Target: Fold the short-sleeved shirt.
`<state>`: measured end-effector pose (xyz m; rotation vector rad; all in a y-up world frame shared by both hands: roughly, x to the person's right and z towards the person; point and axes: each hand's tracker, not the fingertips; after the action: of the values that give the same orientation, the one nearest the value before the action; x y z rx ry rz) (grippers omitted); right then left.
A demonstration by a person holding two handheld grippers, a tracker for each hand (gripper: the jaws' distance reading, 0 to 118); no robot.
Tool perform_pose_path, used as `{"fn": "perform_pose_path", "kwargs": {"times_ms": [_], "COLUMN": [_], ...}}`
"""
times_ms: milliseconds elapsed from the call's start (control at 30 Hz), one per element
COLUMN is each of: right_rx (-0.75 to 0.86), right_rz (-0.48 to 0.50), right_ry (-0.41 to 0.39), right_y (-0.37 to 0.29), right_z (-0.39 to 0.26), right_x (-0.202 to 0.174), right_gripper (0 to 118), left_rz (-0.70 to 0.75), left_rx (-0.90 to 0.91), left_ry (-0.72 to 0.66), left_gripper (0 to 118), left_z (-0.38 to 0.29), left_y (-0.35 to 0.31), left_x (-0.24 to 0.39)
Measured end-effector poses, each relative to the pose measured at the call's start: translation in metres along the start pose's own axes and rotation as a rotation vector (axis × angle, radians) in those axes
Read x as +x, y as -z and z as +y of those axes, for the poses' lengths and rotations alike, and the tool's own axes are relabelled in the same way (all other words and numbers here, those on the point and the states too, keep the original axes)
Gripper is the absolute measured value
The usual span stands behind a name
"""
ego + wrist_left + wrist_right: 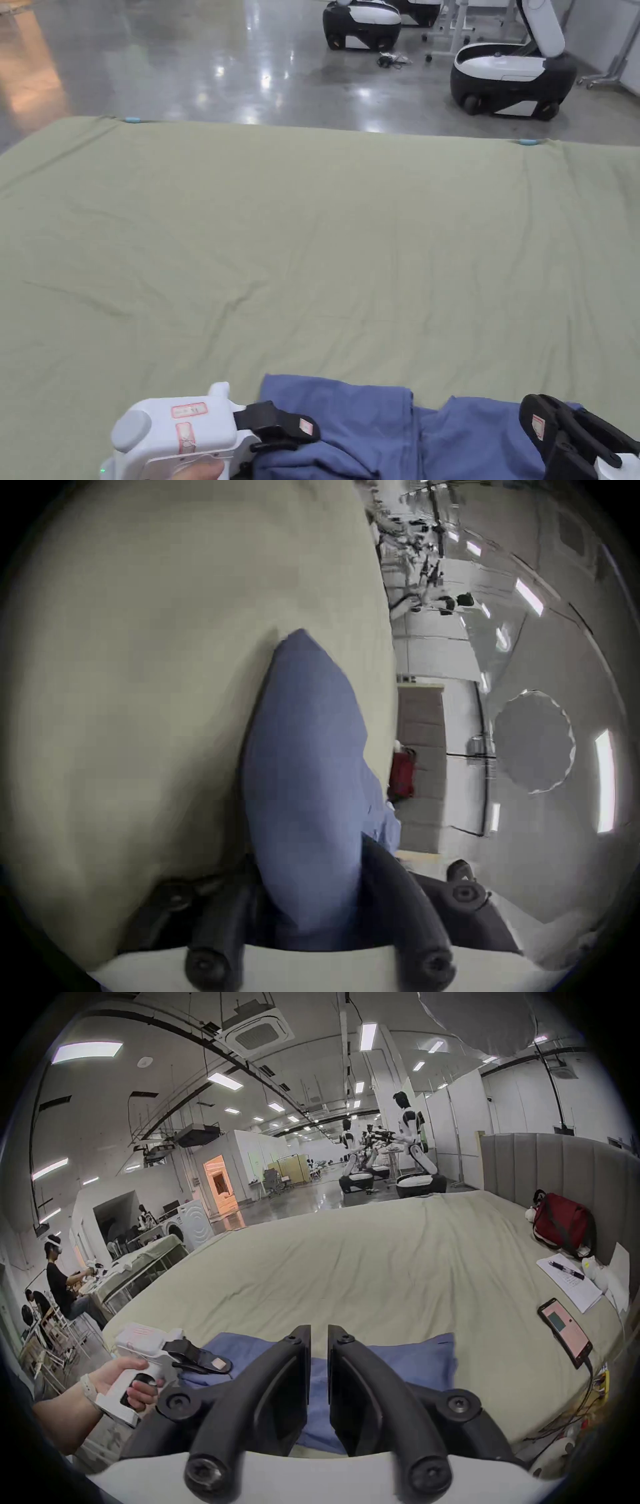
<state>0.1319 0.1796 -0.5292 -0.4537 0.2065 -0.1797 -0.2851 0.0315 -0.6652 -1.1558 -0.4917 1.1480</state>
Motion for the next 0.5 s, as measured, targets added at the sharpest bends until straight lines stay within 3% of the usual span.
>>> {"fn": "perform_pose_path", "kwargs": {"times_ms": [233,367,500], "right_rx": [0.009,0.016,0.023], "right_rz": [0.025,0.032,0.023], "right_ry": [0.003,0.007,0.005], "right_y": [-0.003,-0.008,-0.017], "right_z": [-0.004,-0.003,-0.003], "right_x": [0.004,0.011,0.024], "right_gripper": [15,15,15], "left_rz": [0.290,0.504,0.647], "left_rx": [0.223,0.275,0.239], "left_ry": [0.207,0.504,0.879], "left_gripper": [13,13,13], "left_z": [0.008,-0.044,-0.104], "left_y": [-0.085,-0.059,0.020], "left_x": [0.027,0.107,0.166]}}
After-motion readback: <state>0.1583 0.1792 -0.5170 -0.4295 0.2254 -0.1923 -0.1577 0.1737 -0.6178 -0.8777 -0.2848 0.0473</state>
